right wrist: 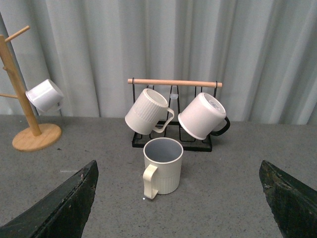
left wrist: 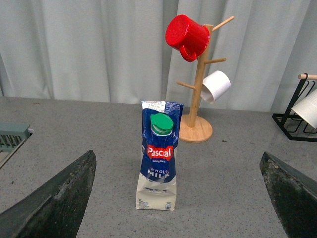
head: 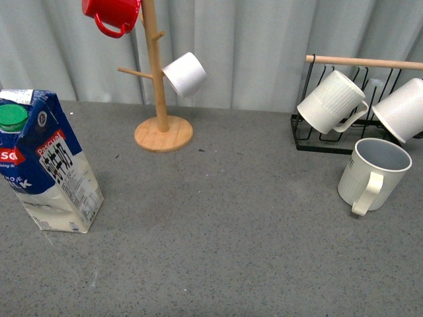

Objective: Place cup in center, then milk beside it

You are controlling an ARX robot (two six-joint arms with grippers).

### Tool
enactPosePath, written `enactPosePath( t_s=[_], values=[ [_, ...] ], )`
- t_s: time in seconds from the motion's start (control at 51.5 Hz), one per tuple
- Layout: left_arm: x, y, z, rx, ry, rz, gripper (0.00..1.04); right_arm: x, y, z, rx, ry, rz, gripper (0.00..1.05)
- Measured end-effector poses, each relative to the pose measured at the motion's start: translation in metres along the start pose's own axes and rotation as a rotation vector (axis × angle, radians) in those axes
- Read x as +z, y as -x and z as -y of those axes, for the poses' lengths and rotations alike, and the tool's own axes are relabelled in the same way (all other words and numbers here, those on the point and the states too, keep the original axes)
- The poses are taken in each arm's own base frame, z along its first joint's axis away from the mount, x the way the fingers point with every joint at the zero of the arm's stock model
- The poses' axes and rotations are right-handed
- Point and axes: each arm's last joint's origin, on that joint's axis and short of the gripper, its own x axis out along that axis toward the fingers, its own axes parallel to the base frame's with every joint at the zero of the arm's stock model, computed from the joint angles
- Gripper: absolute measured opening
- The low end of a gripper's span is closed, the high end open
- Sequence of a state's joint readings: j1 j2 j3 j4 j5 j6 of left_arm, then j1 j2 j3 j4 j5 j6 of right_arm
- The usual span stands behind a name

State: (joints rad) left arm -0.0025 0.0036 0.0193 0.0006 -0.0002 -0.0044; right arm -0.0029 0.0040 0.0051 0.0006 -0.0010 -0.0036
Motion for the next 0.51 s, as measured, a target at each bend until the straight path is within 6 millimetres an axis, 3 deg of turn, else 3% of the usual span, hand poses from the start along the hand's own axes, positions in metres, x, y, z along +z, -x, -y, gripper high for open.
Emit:
enactPosePath(
  t_s=[0.505],
  values=[
    [0.0000,0.0000,0.0000,0.000,0.000,0.000,0.98,0.0000,0.0000,0.0000,0.000,0.000,0.000,0.95]
  ],
)
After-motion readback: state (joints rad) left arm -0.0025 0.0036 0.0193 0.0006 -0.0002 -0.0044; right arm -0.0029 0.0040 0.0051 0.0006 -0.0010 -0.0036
